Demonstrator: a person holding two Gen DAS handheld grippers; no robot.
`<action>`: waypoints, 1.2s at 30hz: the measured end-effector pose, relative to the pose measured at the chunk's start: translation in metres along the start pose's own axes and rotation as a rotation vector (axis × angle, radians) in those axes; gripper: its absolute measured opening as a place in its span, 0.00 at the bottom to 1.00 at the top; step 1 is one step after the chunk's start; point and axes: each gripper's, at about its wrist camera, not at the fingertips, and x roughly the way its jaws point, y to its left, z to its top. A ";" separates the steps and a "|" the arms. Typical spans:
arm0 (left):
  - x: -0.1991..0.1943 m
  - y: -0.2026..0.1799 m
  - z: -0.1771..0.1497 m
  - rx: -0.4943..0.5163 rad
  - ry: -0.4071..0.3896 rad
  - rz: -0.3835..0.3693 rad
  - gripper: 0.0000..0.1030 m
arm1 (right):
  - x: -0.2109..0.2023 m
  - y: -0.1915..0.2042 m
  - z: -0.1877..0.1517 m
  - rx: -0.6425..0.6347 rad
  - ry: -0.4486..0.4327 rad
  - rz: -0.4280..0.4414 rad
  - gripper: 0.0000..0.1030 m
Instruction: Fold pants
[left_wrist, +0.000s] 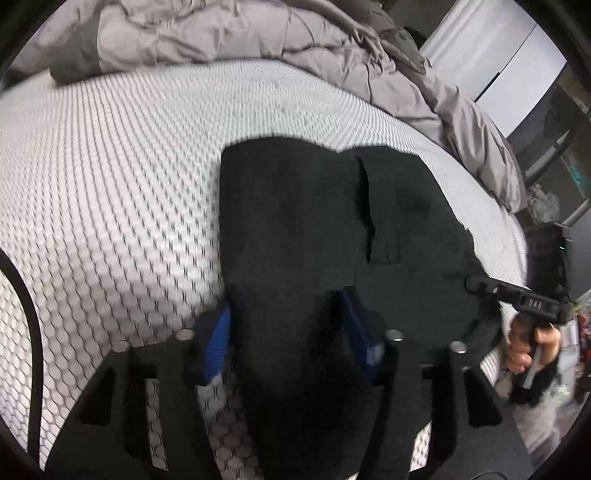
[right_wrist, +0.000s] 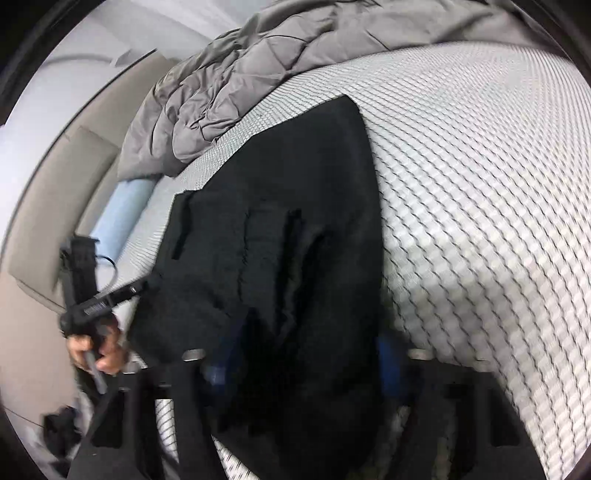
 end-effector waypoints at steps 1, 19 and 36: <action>-0.002 -0.005 0.003 0.026 -0.019 0.016 0.38 | -0.001 0.007 0.002 -0.034 -0.015 -0.012 0.29; -0.027 -0.001 -0.009 0.041 -0.125 0.107 0.50 | -0.016 -0.002 -0.013 -0.114 0.020 -0.250 0.52; -0.090 -0.072 -0.078 0.194 -0.455 0.183 0.99 | -0.096 0.062 -0.088 -0.294 -0.501 -0.206 1.00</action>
